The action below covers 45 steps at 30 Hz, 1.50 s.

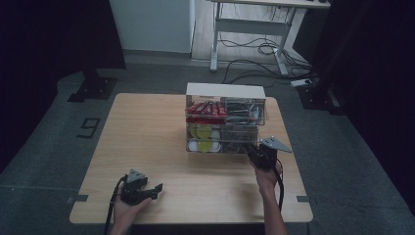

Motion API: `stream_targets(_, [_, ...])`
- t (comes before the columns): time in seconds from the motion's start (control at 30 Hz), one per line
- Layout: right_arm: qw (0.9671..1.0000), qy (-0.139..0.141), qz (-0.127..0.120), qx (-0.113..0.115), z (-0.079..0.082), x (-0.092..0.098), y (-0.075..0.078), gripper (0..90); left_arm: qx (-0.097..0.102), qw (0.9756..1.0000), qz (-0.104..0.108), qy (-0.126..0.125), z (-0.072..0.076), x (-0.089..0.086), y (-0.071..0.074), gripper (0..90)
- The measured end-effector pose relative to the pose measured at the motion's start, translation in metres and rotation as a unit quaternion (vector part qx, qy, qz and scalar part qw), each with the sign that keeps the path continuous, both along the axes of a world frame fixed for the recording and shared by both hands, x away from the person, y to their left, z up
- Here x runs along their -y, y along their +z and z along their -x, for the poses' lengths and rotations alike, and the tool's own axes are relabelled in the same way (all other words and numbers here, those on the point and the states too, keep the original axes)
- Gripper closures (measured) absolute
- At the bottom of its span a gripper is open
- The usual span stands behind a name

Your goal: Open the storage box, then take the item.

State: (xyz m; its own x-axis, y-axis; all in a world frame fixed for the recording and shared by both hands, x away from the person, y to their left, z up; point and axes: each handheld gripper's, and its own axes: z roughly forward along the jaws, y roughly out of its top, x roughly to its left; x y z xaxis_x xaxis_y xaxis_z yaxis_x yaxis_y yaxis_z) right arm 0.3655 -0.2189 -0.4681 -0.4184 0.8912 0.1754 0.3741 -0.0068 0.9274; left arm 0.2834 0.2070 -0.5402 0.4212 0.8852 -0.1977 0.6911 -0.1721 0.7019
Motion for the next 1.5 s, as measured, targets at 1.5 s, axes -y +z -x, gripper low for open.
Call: stream_targets(1.5, [0.9982,-0.025,-0.037,0.040,-0.010,0.000,0.009,87.8,0.019,0.9997,-0.012,0.005,0.005,0.009,0.005,29.1])
